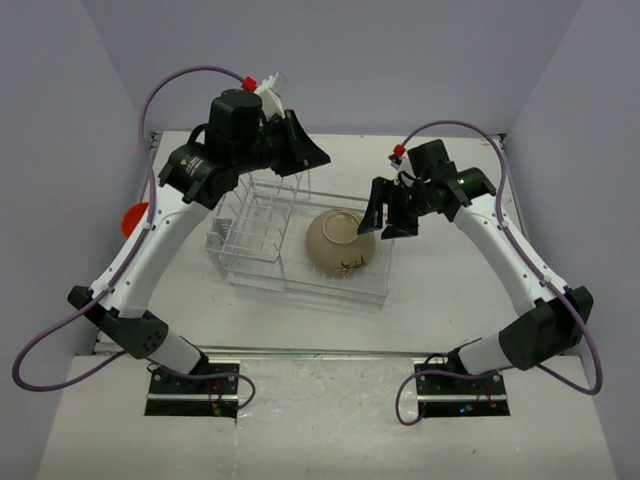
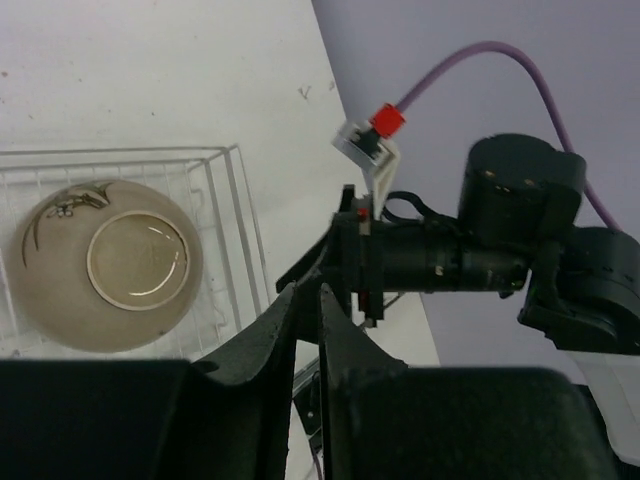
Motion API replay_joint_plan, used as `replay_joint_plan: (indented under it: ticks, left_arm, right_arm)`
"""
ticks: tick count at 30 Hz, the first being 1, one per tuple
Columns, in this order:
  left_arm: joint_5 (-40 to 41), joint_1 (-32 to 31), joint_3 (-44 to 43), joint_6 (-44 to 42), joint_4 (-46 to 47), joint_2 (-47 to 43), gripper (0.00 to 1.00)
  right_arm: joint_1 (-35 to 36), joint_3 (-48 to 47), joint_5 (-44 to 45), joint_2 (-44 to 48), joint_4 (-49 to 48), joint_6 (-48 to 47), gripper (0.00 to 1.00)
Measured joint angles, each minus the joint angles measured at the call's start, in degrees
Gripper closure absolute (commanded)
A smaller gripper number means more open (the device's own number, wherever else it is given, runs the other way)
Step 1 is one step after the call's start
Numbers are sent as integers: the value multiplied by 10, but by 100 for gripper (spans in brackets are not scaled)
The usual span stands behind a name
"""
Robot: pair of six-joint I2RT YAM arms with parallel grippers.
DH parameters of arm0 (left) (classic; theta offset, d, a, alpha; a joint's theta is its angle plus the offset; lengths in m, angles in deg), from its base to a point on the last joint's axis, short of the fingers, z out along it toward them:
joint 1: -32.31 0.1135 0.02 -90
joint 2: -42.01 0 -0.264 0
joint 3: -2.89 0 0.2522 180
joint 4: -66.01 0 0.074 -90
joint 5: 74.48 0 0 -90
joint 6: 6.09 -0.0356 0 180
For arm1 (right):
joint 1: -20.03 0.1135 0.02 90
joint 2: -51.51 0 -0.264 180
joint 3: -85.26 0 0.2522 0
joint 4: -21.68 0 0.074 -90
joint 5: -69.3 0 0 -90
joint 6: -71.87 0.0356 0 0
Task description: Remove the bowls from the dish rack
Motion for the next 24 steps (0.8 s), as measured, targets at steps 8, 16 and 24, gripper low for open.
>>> replay_joint_plan:
  ticks: [8,16,24]
  left_arm:
    - [81,-120,-94,2,-94,91,92]
    - [198,-179,-129,16,-213,155,94]
    - [267,-177,-129,15,-263,161,94]
  right_arm:
    - [16,-25,27,-108,15,-6,23]
    - [13,-61,62,-128,23,-11,15]
    - [12,-61,72,-129,23,-11,8]
